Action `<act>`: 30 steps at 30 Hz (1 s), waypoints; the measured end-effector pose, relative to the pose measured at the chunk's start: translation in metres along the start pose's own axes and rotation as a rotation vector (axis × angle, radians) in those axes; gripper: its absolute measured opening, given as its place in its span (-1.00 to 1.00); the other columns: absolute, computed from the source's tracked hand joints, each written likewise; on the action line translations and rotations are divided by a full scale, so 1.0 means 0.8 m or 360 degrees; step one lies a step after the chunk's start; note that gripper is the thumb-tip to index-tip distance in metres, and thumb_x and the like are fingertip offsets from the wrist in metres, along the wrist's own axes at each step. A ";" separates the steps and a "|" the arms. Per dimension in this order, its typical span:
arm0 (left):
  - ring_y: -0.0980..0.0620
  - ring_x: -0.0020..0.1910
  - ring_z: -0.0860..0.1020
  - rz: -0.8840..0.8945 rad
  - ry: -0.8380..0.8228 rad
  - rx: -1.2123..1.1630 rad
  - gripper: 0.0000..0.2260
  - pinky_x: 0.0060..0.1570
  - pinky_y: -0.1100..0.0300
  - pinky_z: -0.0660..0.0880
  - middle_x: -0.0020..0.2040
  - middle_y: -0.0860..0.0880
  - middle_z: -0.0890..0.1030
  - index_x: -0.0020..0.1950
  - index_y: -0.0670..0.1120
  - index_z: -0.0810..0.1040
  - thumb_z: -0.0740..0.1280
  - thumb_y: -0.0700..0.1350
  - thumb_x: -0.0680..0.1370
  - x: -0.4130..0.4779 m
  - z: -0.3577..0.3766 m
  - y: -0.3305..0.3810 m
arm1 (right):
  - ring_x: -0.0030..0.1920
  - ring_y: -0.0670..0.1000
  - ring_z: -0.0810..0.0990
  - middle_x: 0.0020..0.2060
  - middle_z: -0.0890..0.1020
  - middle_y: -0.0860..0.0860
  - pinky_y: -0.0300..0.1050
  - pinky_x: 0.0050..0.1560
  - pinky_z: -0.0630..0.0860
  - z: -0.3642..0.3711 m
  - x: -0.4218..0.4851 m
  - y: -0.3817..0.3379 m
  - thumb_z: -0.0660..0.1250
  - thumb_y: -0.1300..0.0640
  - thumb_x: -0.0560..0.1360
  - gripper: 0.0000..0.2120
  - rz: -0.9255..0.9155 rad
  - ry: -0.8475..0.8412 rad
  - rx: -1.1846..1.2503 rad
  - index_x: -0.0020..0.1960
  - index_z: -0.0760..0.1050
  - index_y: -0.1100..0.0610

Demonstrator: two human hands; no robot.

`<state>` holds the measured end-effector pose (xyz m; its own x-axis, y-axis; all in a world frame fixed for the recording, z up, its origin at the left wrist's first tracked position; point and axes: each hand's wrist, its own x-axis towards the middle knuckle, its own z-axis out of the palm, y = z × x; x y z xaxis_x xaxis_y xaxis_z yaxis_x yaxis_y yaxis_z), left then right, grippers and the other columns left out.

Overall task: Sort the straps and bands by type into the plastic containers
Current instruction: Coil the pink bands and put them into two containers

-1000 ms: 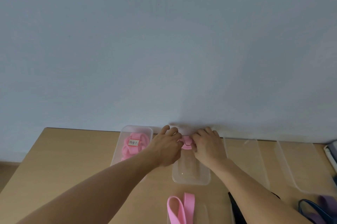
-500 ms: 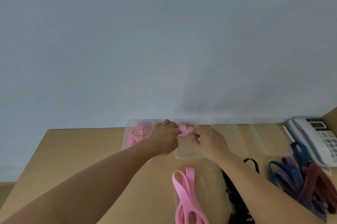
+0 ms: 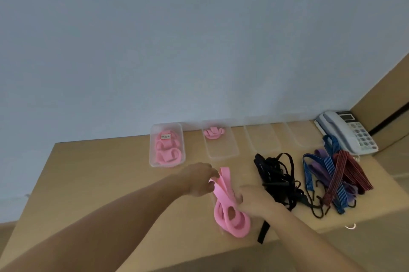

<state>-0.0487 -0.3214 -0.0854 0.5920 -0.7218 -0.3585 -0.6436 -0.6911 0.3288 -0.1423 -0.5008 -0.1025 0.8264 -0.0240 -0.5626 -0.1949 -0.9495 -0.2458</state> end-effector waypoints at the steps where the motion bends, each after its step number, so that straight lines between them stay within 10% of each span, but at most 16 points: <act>1: -0.09 0.29 0.45 -0.0025 -0.0001 -0.0008 -0.62 0.12 0.10 0.41 0.29 -0.05 0.50 0.45 0.04 0.41 0.20 -0.05 0.62 -0.002 0.001 0.004 | -0.18 -0.08 0.52 -0.20 0.54 -0.09 -0.19 -0.08 0.53 0.005 -0.002 0.003 0.25 0.02 0.57 -0.88 -0.0008 0.0006 -0.0019 -0.14 0.45 0.00; 12: -0.06 0.29 0.46 -0.0224 0.0015 -0.0191 -0.58 0.22 0.06 0.42 0.34 -0.04 0.48 0.46 0.04 0.39 0.27 -0.04 0.59 -0.019 -0.009 0.037 | -0.41 -0.15 0.31 -0.43 0.36 -0.11 -0.33 -0.33 0.26 -0.043 -0.008 0.012 0.30 0.06 0.51 -0.66 -0.0149 0.0081 0.0266 -0.38 0.26 -0.02; 20: 0.08 0.50 0.15 -0.0071 0.0385 -0.0252 -0.26 0.42 0.12 0.24 0.55 0.07 0.19 0.58 0.10 0.13 0.40 -0.15 0.48 -0.048 -0.067 0.040 | -0.52 -0.08 0.37 -0.42 0.55 0.07 -0.24 -0.50 0.26 -0.157 -0.040 -0.013 0.36 0.28 0.43 -0.91 -0.0335 0.0226 0.1245 -0.23 0.59 0.29; 25: 0.03 0.05 0.59 -0.0023 0.0884 -0.0853 -0.80 0.07 0.13 0.53 0.11 0.02 0.65 0.21 -0.06 0.59 0.28 -0.16 0.62 -0.050 -0.117 0.065 | -0.48 -0.03 0.35 -0.38 0.55 0.12 -0.20 -0.49 0.24 -0.202 -0.048 -0.026 0.37 0.14 0.51 -0.80 -0.0355 0.0180 0.1549 -0.07 0.57 0.31; 30: 0.03 -0.21 0.66 -0.0183 0.0832 -0.1455 -0.82 -0.13 0.15 0.62 -0.03 -0.12 0.71 0.18 -0.18 0.55 0.22 -0.17 0.65 -0.044 -0.148 0.073 | -0.40 0.00 0.43 -0.26 0.66 0.07 -0.21 -0.39 0.31 -0.241 -0.078 -0.031 0.23 -0.21 0.56 -0.57 -0.0388 0.0427 0.1340 0.03 0.61 0.14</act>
<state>-0.0497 -0.3407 0.0499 0.9013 -0.4257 -0.0800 -0.0896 -0.3639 0.9271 -0.0873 -0.5359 0.0909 0.9697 -0.0248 -0.2432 -0.2327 -0.3988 -0.8870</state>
